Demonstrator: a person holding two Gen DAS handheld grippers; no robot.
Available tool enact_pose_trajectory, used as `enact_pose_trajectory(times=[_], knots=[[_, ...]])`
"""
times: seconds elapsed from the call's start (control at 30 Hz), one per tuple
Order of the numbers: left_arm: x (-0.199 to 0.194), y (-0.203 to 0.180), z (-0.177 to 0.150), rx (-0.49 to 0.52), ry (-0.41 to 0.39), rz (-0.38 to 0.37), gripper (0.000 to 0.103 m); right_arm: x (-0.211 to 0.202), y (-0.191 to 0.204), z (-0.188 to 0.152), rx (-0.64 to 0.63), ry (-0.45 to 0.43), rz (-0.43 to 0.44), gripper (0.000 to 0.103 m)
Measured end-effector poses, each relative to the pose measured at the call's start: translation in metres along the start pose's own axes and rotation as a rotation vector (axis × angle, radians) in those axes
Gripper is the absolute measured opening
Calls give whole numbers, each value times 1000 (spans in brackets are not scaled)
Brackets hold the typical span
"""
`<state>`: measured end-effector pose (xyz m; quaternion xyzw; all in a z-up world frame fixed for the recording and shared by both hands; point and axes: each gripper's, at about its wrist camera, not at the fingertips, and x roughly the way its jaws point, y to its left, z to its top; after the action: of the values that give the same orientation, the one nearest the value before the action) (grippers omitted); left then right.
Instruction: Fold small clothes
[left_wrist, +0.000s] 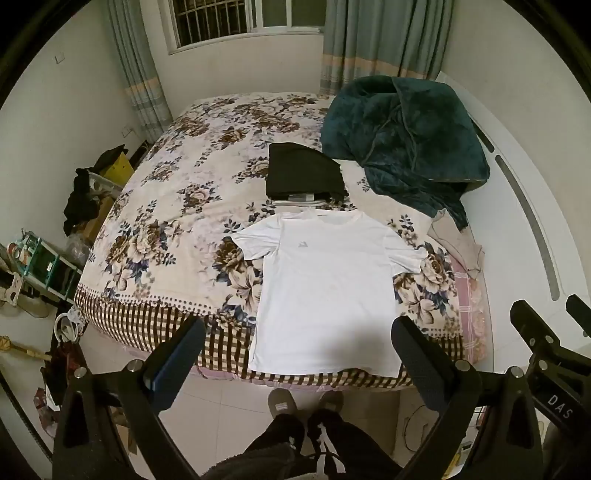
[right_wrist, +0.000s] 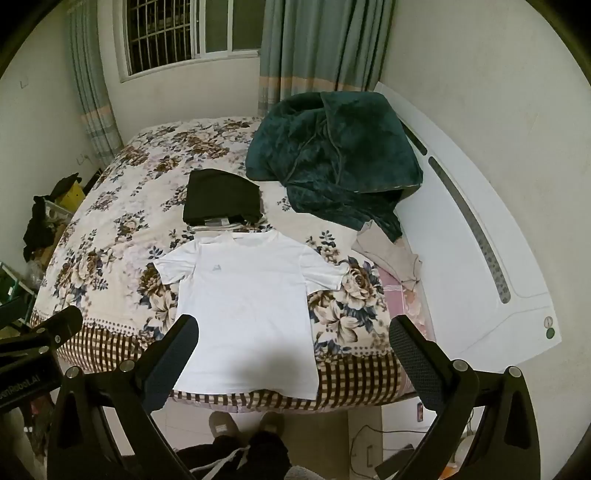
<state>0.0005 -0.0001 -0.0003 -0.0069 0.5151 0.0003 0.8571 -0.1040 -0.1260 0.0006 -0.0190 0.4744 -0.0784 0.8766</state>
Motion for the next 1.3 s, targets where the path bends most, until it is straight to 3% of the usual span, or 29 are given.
enact_pose_trajectory(times=[1.3], knots=[[-6,2,8,-4,-20,-6,103,0,1,13,-6,-11,-3,103]])
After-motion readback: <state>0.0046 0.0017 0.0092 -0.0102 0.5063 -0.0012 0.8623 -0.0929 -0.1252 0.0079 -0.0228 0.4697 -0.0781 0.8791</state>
